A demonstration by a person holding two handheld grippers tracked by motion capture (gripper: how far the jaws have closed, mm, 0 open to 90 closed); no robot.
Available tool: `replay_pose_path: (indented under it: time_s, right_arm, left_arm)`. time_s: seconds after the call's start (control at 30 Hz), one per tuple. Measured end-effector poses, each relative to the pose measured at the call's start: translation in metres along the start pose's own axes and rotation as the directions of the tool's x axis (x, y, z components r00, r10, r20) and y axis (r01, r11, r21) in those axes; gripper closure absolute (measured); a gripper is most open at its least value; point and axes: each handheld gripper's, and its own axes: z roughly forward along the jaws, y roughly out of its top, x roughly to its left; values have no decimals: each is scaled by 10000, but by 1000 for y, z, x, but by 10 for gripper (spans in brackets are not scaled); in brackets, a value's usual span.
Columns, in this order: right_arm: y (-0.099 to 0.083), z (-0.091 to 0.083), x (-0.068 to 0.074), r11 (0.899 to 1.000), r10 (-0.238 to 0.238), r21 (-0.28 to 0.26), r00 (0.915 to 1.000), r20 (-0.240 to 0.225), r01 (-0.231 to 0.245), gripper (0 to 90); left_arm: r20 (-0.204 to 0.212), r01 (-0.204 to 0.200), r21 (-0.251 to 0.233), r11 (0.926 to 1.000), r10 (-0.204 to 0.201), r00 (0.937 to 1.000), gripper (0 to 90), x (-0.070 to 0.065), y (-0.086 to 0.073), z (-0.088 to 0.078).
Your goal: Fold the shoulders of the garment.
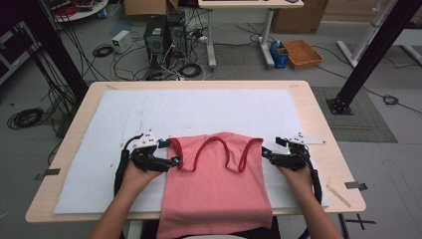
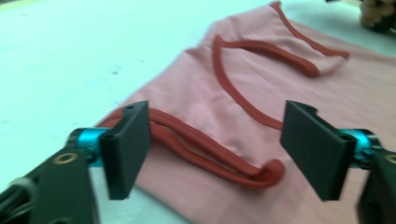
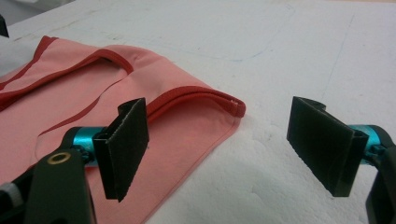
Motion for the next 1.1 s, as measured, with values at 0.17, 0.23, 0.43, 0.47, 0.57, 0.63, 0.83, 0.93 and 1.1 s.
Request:
replay_pose_path:
  time_s: [0.17, 0.23, 0.43, 0.47, 0.57, 0.63, 0.83, 0.93, 1.1]
  right_arm:
    - [0, 1, -1, 10000, 49, 39, 10000, -18, -49, 208]
    - [1, 1, -1, 9999, 131, 94, 9999, -31, -131, 208]
    - [1, 1, -2, 9995, 287, 121, 9996, -18, -287, 208]
    - [1, 1, -3, 9995, 277, 124, 9996, -23, -276, 208]
    - [1, 2, -3, 9995, 286, 162, 9996, -16, -286, 208]
    - [1, 2, -3, 9995, 268, 156, 9996, -34, -268, 208]
    - [1, 1, -4, 9994, 324, 111, 9994, -143, -322, 208]
    - [1, 1, -4, 9996, 277, 118, 9995, -158, -275, 208]
    - [1, 1, -4, 9995, 302, 107, 9994, -153, -300, 208]
  left_arm:
    - [-185, -92, -327, 9994, 86, 9998, 174, 6, 0, -2]
    - [-219, -112, -559, 9984, 99, 9997, 167, 8, 1, -2]
    - [-258, 5, -855, 9963, -28, 9997, 166, 15, 3, -3]
    - [-294, 54, -870, 9962, -80, 9995, 166, 15, 3, -4]
    - [-448, 103, -877, 9961, -143, 9989, 166, 18, 2, -8]
    - [-561, 138, -974, 9951, -193, 9982, 166, 20, 1, -10]
    - [-741, 133, -998, 9949, -207, 9970, 165, 22, 2, -11]
    - [-756, 96, -964, 9953, -170, 9970, 165, 19, 2, -10]
    - [-718, 103, -934, 9956, -170, 9973, 165, 18, 1, -10]
